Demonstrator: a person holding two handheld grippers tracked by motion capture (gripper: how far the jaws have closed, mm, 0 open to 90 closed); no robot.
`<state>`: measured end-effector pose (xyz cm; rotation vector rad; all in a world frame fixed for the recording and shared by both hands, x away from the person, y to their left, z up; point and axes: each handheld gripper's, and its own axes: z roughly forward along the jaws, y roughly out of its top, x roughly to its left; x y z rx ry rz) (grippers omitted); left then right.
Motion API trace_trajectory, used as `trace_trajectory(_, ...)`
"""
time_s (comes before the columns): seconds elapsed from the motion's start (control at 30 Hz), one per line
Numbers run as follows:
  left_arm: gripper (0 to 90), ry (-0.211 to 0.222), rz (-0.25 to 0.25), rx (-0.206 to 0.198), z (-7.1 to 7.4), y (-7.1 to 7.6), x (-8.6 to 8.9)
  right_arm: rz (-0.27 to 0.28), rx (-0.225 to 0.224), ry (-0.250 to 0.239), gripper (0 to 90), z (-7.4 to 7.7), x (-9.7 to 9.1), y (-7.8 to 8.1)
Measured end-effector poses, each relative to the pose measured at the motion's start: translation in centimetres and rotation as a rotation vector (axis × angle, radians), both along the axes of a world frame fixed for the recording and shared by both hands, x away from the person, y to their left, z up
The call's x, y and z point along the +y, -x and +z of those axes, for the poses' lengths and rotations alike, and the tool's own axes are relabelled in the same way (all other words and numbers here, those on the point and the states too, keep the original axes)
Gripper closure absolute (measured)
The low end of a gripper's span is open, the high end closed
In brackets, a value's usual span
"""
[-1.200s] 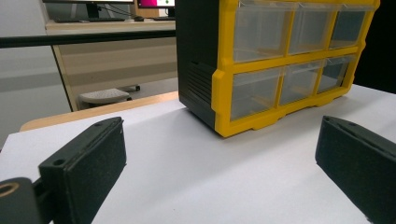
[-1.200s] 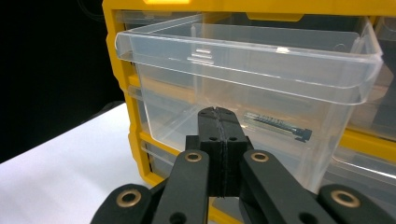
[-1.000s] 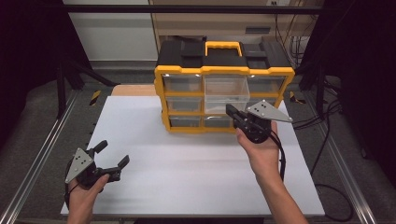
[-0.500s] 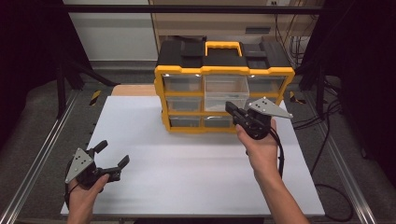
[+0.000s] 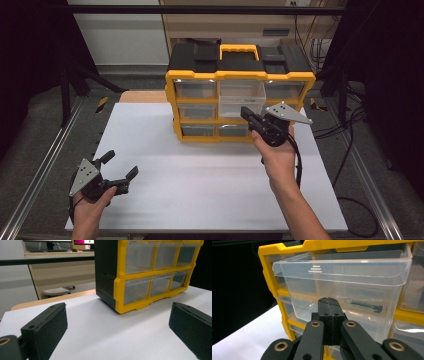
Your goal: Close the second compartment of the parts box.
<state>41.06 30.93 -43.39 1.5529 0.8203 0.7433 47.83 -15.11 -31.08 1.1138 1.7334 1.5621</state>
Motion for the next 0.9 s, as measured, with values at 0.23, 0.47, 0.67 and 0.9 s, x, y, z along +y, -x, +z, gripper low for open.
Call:
trace_trajectory(0.23, 2.0, 0.000, -0.001, -0.001, 0.01, 0.00, -0.01, -0.017, -0.008, 0.000, 90.0, -0.07, 0.00, -0.26)
trace_trajectory(0.47, 2.0, 0.000, -0.001, -0.001, 0.02, -0.03, 0.02, -0.031, -0.022, 0.028, 90.0, -0.05, 0.20, -0.46)
trace_trajectory(0.67, 2.0, 0.001, 0.000, -0.002, 0.05, -0.01, 0.05, -0.042, -0.026, 0.033, 90.0, -0.09, 0.25, -0.73)
trace_trajectory(0.9, 2.0, 0.000, -0.001, -0.002, 0.05, -0.02, 0.05, -0.058, -0.037, 0.053, 90.0, -0.13, 0.34, -0.96)
